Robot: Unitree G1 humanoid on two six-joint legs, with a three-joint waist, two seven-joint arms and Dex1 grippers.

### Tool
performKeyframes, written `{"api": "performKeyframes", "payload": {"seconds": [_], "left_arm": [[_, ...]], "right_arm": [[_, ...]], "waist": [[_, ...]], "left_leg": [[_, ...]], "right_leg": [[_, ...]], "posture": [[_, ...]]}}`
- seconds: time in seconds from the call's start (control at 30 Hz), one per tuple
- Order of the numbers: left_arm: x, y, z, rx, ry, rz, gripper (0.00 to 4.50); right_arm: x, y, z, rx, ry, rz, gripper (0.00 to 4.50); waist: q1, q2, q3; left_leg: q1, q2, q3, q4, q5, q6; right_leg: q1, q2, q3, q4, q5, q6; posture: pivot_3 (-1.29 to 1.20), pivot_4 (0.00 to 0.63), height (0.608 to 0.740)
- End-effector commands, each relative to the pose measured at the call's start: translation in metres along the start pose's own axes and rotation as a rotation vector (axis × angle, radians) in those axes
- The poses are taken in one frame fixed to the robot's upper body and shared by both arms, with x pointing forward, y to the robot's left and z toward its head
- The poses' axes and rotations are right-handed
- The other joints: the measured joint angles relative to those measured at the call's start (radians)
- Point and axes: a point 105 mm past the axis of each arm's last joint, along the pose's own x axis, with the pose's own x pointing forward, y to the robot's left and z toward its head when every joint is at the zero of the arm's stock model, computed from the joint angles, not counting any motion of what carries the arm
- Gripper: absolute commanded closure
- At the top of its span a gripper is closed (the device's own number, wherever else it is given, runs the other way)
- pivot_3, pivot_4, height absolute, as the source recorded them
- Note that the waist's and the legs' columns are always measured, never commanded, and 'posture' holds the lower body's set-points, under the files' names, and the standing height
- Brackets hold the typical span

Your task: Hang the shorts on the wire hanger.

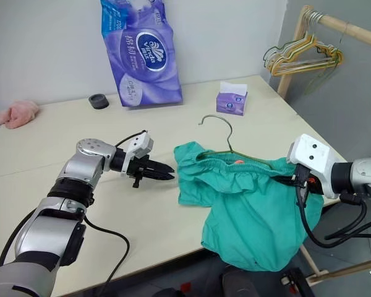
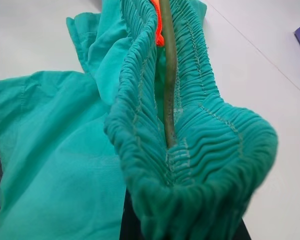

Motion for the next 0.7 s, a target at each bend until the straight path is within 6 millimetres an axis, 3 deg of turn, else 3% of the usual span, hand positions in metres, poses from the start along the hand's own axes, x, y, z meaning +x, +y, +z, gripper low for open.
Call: {"api": "performKeyframes", "payload": {"seconds": [0.03,0.2,0.33,0.47,0.7], "left_arm": [[-0.004,-0.004,0.025,0.083,-0.055,-0.025,1.87],[0.006,-0.011,0.021,0.136,-0.032,-0.049,0.44],[0.011,-0.003,0.032,0.14,-0.078,0.015,0.44],[0.021,0.005,0.064,0.165,-0.197,0.099,0.44],[0.053,-0.009,0.112,0.251,-0.327,0.128,0.44]], "right_arm": [[0.0,-0.002,0.006,-0.041,-0.023,-0.021,4.5],[0.002,-0.001,0.009,-0.05,-0.038,-0.01,4.5],[-0.009,-0.007,0.001,0.076,-0.036,-0.039,4.5],[-0.033,-0.015,-0.019,0.352,-0.054,-0.121,4.5],[-0.062,-0.005,-0.043,0.625,-0.03,-0.211,4.5]], "waist": [[0.0,0.0,0.0],[0.0,0.0,0.0],[0.002,0.0,0.0],[0.006,-0.001,0.0],[-0.003,0.001,0.001]], "left_leg": [[0.0,0.0,0.0,0.0,0.0,0.0],[0.0,0.0,0.0,0.0,0.0,0.0],[0.0,0.0,0.0,0.0,0.0,0.0],[-0.001,0.0,-0.001,0.0,0.0,0.0],[0.0,0.0,-0.001,0.0,0.0,0.0]], "right_leg": [[0.0,0.0,0.0,0.0,0.0,0.0],[0.0,0.0,0.001,0.0,0.0,0.0],[0.0,0.0,0.0,0.0,0.0,0.0],[0.002,-0.001,0.0,-0.003,0.0,0.0],[0.004,-0.001,0.0,-0.005,0.001,0.0]], "posture": [[-0.31,0.074,0.74],[-0.31,0.073,0.74],[-0.33,0.076,0.74],[-0.37,0.088,0.74],[-0.42,0.117,0.74]]}}
